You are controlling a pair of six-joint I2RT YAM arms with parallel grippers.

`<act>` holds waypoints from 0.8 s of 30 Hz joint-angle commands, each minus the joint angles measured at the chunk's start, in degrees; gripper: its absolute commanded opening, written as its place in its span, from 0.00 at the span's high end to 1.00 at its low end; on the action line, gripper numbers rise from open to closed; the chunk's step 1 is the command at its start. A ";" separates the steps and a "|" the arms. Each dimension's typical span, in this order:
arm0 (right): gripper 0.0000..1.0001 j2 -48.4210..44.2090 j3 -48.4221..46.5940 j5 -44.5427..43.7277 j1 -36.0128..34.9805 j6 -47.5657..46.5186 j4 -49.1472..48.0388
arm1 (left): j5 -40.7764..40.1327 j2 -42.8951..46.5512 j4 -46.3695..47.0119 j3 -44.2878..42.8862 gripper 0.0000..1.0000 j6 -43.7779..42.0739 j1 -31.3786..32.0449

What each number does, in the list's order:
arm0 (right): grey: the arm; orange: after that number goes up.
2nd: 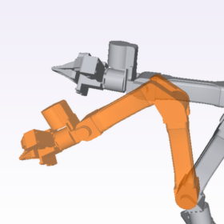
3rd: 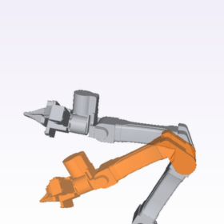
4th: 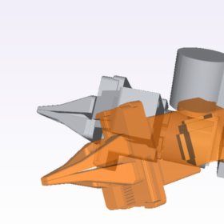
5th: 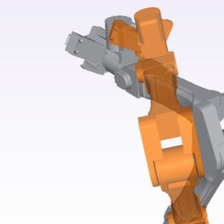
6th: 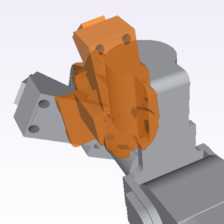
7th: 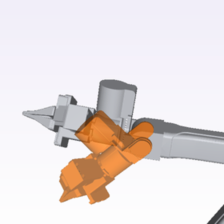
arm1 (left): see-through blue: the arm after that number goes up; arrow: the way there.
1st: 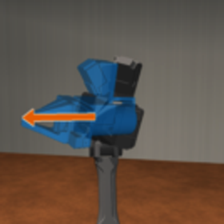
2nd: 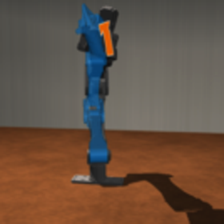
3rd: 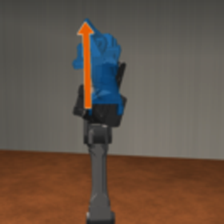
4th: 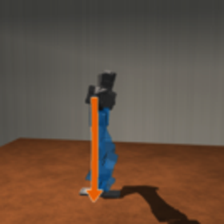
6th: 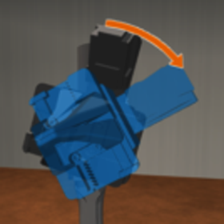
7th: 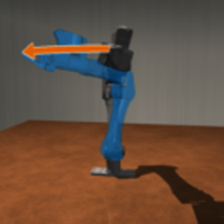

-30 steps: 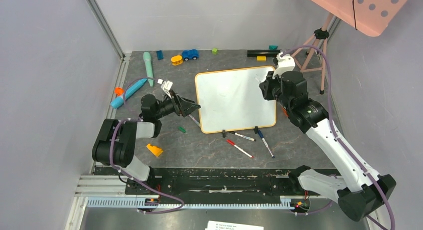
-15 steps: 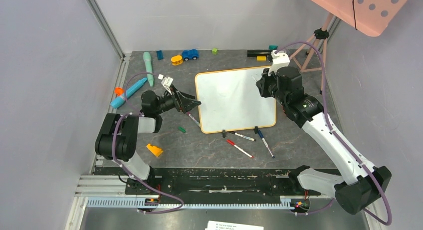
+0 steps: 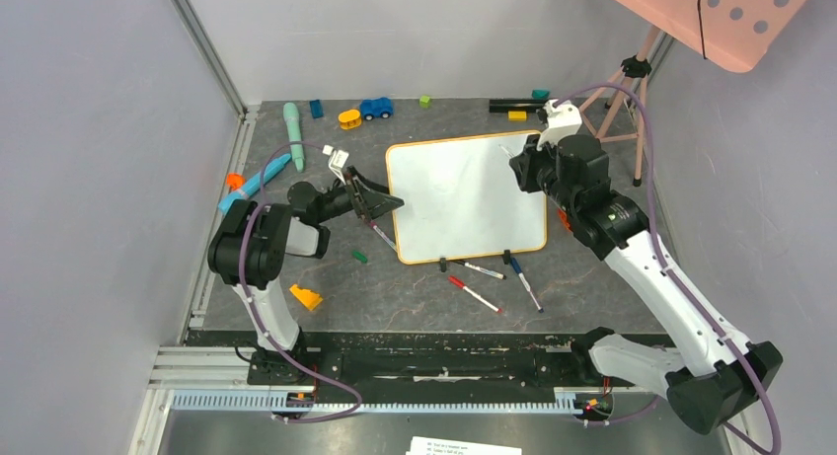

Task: Write a sentence on the whiteboard
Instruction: Hold the whiteboard on the whiteboard stand.

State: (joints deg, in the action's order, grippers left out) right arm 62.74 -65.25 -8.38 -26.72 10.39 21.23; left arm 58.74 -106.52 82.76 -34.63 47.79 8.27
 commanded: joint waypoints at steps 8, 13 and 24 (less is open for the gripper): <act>1.00 -3.59 4.08 -0.33 0.26 0.41 -3.37 | 4.98 -2.43 6.43 -4.83 0.24 2.41 2.89; 1.00 -4.53 5.26 -0.23 0.22 1.08 -3.69 | 4.85 -1.61 6.45 -4.02 0.44 2.04 2.89; 1.00 -5.87 6.42 -1.00 0.27 1.89 -3.75 | 4.58 -1.08 6.45 -3.10 0.44 1.65 2.89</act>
State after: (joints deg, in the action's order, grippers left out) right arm 58.35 -59.09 -8.47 -26.72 11.35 20.05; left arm 62.15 -109.16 84.33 -38.70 49.08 11.22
